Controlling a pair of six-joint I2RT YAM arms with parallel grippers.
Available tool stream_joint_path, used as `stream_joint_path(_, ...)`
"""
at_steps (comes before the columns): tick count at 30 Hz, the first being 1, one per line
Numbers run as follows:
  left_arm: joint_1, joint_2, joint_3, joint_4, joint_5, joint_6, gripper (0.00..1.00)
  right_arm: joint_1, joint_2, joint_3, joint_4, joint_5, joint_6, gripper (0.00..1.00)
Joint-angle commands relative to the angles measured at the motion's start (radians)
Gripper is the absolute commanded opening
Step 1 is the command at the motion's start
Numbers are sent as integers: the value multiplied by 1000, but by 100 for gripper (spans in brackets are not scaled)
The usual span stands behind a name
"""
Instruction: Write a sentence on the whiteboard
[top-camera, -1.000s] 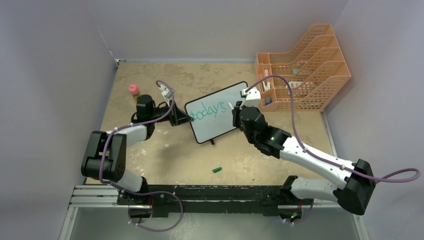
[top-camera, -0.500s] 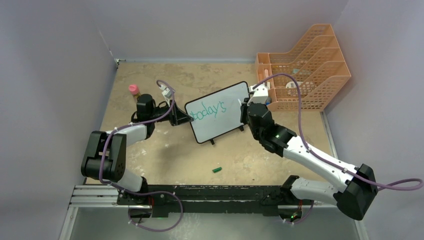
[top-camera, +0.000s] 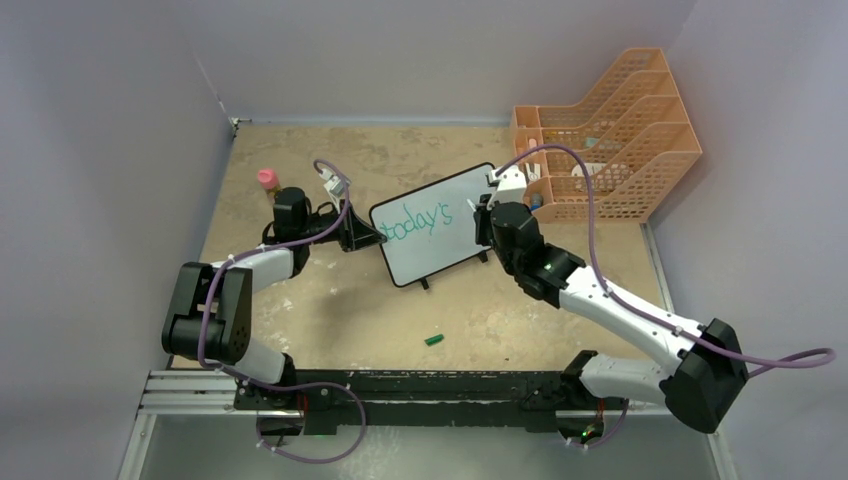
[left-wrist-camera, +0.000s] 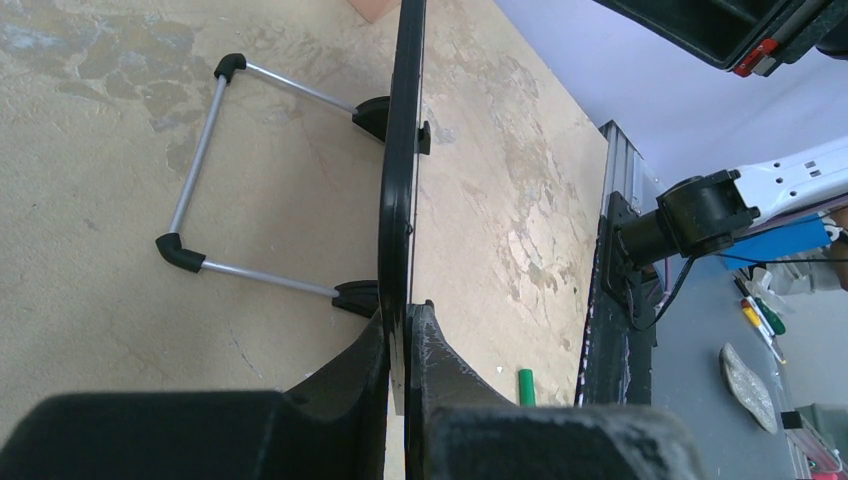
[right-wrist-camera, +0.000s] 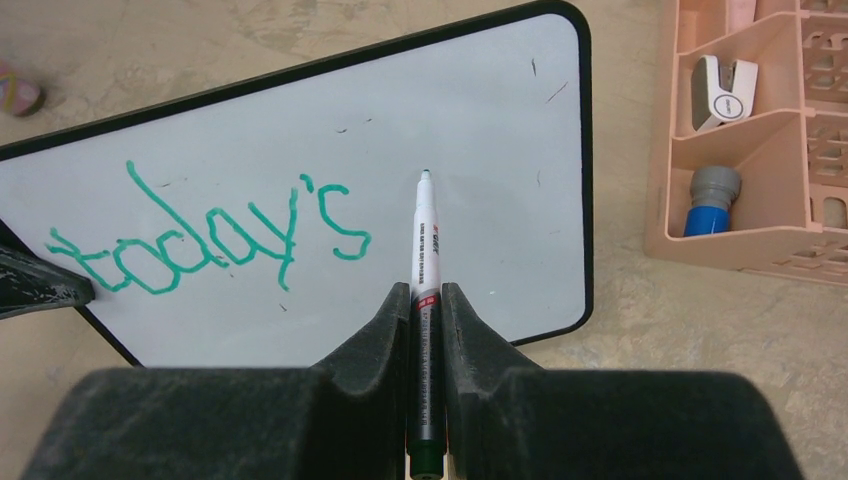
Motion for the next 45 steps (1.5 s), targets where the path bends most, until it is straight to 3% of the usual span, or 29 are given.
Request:
stream_joint_path(1, -5, -26, 33, -8, -15, 29, 0, -9, 12, 35, 60, -3, -26, 0)
stream_joint_path(45, -5, -35, 37, -34, -25, 50, 0, -64, 104, 92, 147, -32, -79, 0)
